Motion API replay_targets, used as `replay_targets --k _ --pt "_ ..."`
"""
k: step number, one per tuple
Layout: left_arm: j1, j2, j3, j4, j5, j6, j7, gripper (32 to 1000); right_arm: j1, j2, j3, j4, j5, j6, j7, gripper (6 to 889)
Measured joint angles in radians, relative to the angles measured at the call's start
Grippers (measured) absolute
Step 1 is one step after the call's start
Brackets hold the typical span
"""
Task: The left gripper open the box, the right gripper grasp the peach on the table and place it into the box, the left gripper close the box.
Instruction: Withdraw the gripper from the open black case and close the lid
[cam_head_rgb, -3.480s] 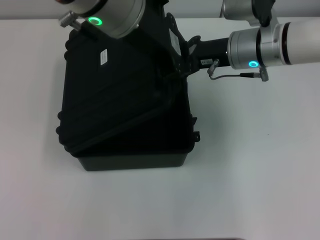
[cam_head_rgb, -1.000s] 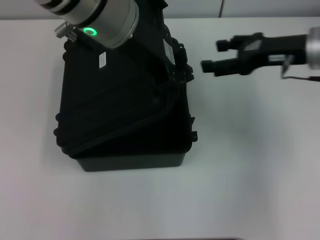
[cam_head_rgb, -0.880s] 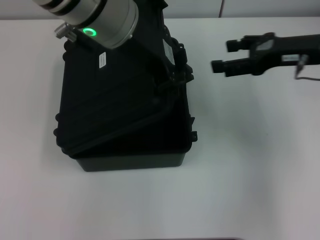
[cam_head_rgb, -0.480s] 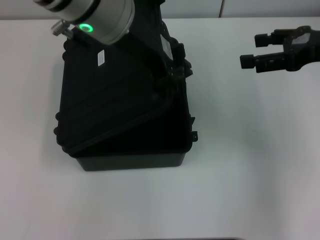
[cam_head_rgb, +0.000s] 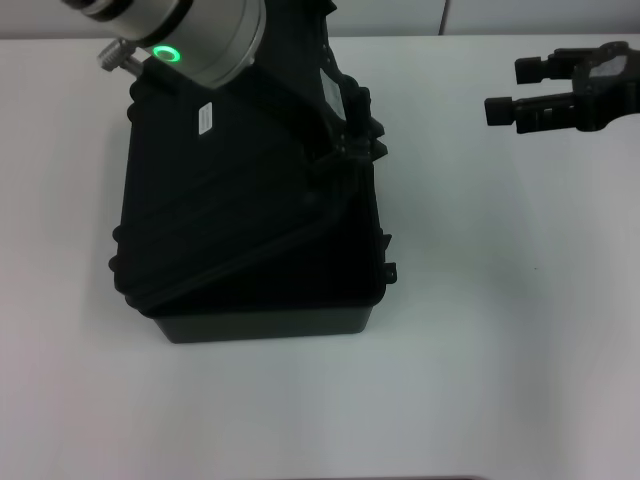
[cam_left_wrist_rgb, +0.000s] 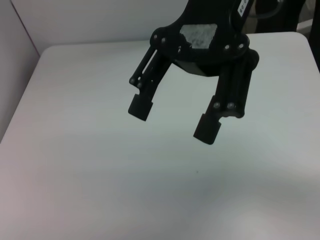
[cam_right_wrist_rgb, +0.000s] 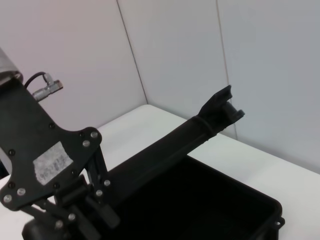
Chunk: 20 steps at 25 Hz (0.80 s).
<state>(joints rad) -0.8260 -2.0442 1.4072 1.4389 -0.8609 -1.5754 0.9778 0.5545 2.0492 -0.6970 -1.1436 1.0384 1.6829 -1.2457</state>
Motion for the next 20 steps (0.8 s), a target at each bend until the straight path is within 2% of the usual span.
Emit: replay_targets --k 2,7,10,15,20 --pt "0.004 0.0 -0.001 0.005 -0.008 0.006 0.004 107 0.0 0.0 0.01 0.001 0.0 0.004 0.0 853" --pt "0.007 0.0 -0.003 0.014 -0.013 0.013 -0.004 184 0.002 0.0 0.011 0.002 0.0 0.005 0.0 854" --pt "0.006 -0.0002 -0.024 0.014 -0.014 0.015 -0.007 435 0.002 0.0 0.011 0.002 0.0 0.006 0.001 854" --pt "0.006 -0.0006 -0.036 0.014 -0.016 0.009 -0.003 675 0.002 -0.002 0.011 0.002 0.0 0.006 0.002 854" --pt "0.006 -0.0006 -0.035 0.012 -0.027 0.007 -0.002 777 0.002 -0.003 0.011 0.001 0.0 0.012 0.002 854"
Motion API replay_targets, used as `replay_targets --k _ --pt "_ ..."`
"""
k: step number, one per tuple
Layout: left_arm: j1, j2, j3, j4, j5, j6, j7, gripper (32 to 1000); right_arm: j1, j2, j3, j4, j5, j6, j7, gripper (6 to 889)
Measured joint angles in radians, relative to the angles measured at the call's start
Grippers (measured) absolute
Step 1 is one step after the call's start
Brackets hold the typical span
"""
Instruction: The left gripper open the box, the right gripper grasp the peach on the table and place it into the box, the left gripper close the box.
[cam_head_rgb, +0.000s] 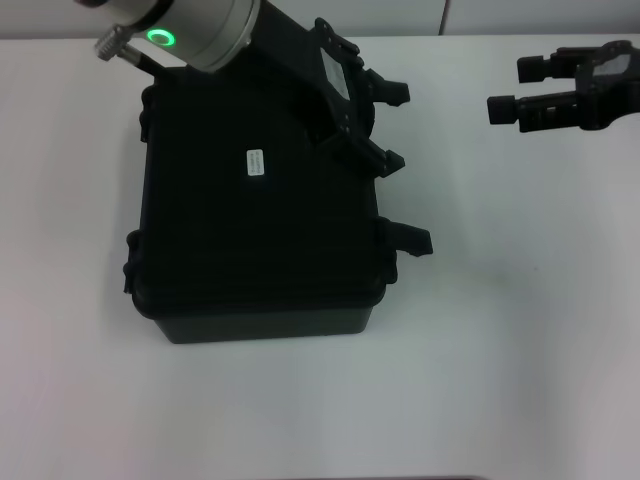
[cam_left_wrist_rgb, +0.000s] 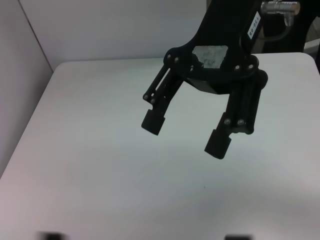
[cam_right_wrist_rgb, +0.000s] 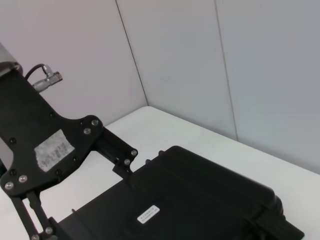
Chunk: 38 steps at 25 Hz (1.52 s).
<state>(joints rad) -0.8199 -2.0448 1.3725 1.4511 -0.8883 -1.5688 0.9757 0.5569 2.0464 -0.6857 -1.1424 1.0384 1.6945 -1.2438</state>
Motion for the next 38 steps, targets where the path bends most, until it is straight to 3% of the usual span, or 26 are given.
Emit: replay_targets --k 6,38 --pt "0.001 0.0 -0.001 -0.002 -0.001 -0.006 0.0 899 0.0 0.0 0.0 -0.001 0.0 0.005 0.0 853" --pt "0.001 0.0 -0.001 0.001 -0.001 -0.012 0.003 896 0.0 -0.007 0.0 -0.003 0.0 0.021 0.003 854"
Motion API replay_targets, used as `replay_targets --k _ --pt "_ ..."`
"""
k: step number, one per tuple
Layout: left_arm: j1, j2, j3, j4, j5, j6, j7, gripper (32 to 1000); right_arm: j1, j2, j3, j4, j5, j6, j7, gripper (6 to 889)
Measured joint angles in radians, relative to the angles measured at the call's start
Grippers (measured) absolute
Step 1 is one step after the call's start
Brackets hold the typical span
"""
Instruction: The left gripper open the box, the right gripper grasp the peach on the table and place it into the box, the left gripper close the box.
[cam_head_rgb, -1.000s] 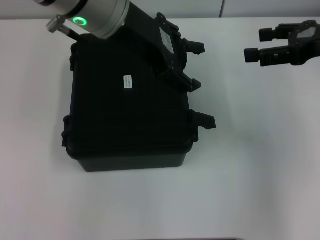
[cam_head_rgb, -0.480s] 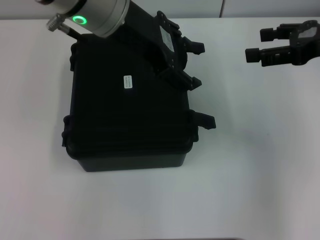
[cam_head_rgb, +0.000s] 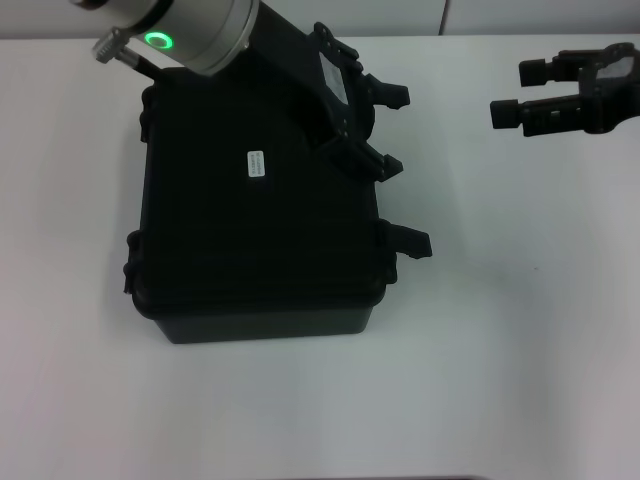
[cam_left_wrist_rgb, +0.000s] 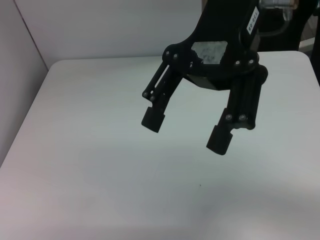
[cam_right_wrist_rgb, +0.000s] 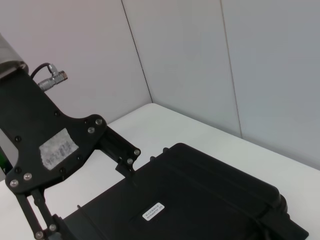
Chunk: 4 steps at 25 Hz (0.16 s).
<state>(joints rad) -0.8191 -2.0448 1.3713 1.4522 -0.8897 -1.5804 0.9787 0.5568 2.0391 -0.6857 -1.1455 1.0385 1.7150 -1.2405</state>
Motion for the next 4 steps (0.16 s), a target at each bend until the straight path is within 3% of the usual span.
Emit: replay_targets --k 4 --pt "0.001 0.0 0.0 -0.001 0.0 0.0 0.001 896 0.0 -0.002 0.0 0.004 0.0 0.0 0.001 854"
